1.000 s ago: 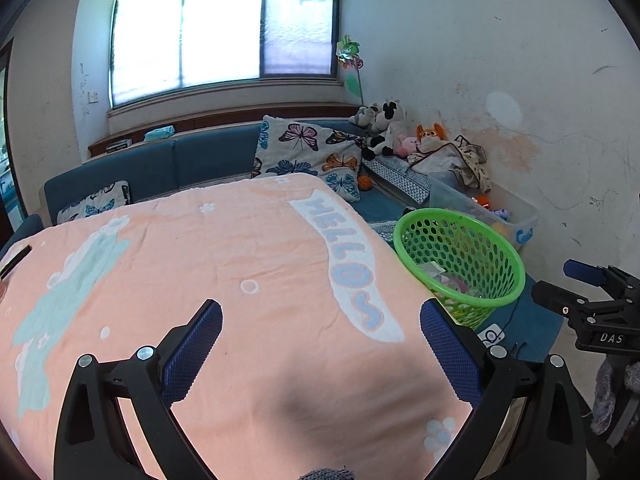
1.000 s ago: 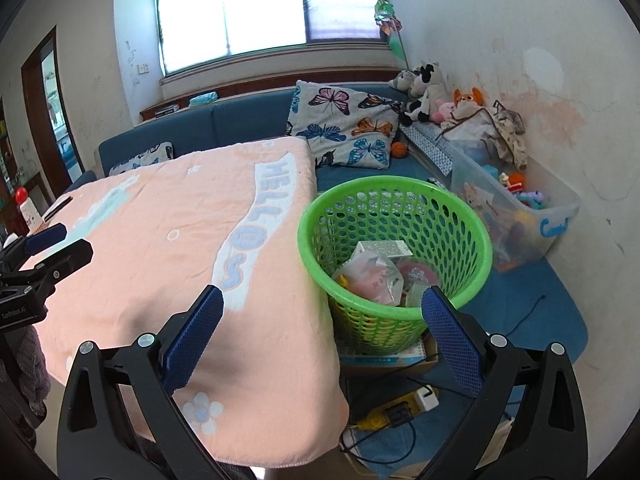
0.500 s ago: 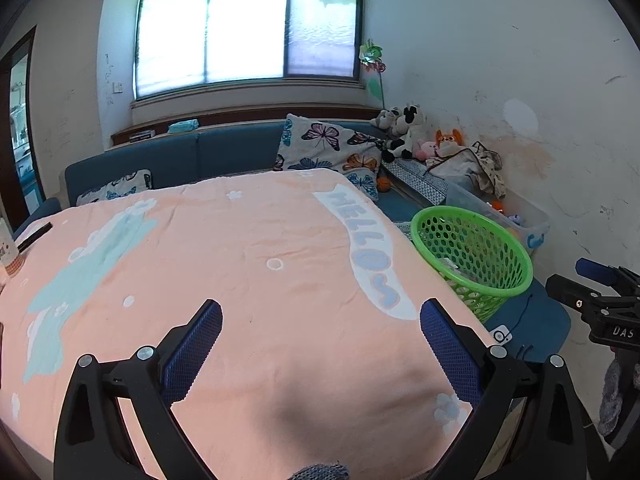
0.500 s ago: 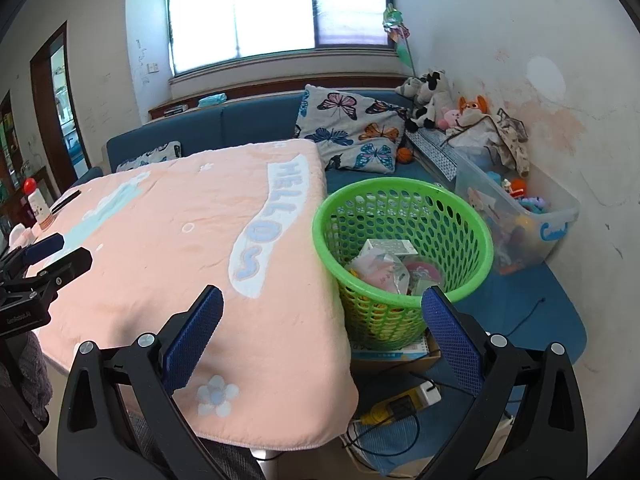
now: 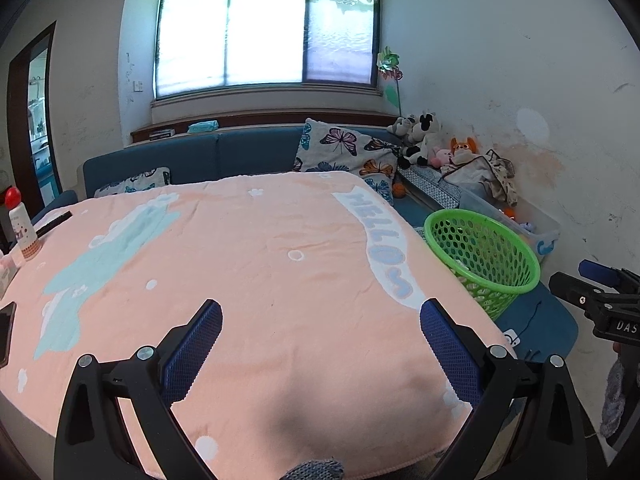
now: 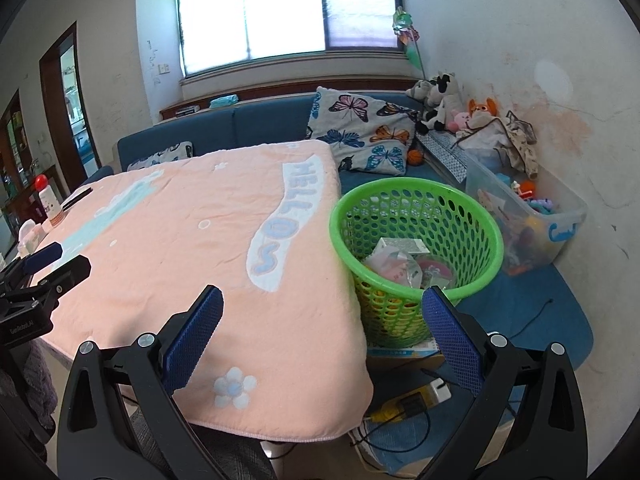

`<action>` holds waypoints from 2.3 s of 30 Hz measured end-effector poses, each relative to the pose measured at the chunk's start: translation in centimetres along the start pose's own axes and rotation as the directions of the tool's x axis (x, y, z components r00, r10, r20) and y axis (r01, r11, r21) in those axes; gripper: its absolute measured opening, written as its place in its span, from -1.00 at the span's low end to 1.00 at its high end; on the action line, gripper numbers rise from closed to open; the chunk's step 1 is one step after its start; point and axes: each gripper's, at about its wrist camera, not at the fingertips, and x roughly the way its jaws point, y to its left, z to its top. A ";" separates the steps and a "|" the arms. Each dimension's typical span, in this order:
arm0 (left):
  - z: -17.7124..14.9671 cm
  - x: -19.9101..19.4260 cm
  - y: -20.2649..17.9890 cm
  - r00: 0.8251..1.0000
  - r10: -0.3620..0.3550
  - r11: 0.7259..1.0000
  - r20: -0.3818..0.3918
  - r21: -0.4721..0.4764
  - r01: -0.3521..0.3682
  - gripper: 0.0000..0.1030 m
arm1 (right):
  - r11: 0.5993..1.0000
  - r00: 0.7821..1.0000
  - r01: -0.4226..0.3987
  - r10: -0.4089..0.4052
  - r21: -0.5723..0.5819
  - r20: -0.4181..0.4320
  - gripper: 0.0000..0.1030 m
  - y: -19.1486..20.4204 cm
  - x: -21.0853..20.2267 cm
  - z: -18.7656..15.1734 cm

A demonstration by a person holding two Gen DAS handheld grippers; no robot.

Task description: Collect trash

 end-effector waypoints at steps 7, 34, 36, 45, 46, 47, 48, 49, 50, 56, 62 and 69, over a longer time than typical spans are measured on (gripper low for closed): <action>-0.6 -0.8 0.4 1.000 0.027 1.000 0.009 -0.004 -0.027 0.86 | 1.000 1.000 -0.006 0.006 -0.011 0.002 0.91 0.3 -0.3 -0.2; -1.3 -2.4 1.5 0.995 0.093 0.995 0.020 -0.034 -0.093 0.86 | 0.999 1.000 -0.030 0.031 -0.021 0.006 0.91 0.7 -0.4 -0.5; -1.3 -2.4 1.5 0.994 0.109 0.994 0.022 -0.030 -0.109 0.86 | 0.999 0.999 -0.032 0.032 -0.023 0.006 0.91 0.8 -0.4 -0.5; -1.3 -2.5 1.8 0.991 0.130 0.991 0.025 -0.046 -0.129 0.86 | 0.999 0.999 -0.038 0.038 -0.030 0.005 0.91 0.9 -0.2 -0.4; -1.3 -2.5 1.8 0.991 0.131 0.990 0.025 -0.046 -0.130 0.86 | 0.999 0.999 -0.038 0.038 -0.030 0.004 0.91 0.9 -0.2 -0.5; -1.3 -2.5 1.8 0.991 0.132 0.990 0.025 -0.046 -0.131 0.86 | 0.999 0.999 -0.040 0.040 -0.031 0.004 0.91 0.9 -0.2 -0.5; -1.3 -2.5 1.9 0.991 0.134 0.990 0.024 -0.047 -0.133 0.86 | 0.999 0.999 -0.042 0.042 -0.032 0.003 0.91 1.0 -0.1 -0.5; -1.3 -2.5 1.9 0.991 0.134 0.990 0.023 -0.048 -0.133 0.86 | 0.999 0.999 -0.042 0.042 -0.034 0.002 0.91 1.0 -0.1 -0.5; -1.3 -2.5 1.9 0.991 0.134 0.990 0.023 -0.047 -0.133 0.86 | 0.998 0.999 -0.041 0.041 -0.037 0.002 0.91 1.1 -0.1 -0.6; -1.3 -2.4 2.1 0.990 0.139 0.989 0.018 -0.052 -0.138 0.86 | 0.998 0.999 -0.045 0.045 -0.039 0.001 0.91 1.2 -0.1 -0.6; -1.4 -2.4 2.4 0.990 0.142 0.988 0.015 -0.060 -0.141 0.86 | 0.998 0.999 -0.049 0.048 -0.042 -0.002 0.91 1.2 0.0 -0.5; -1.3 -2.3 2.6 0.989 0.150 0.987 0.011 -0.069 -0.149 0.86 | 0.998 0.999 -0.047 0.047 -0.044 -0.002 0.91 1.3 0.0 -0.6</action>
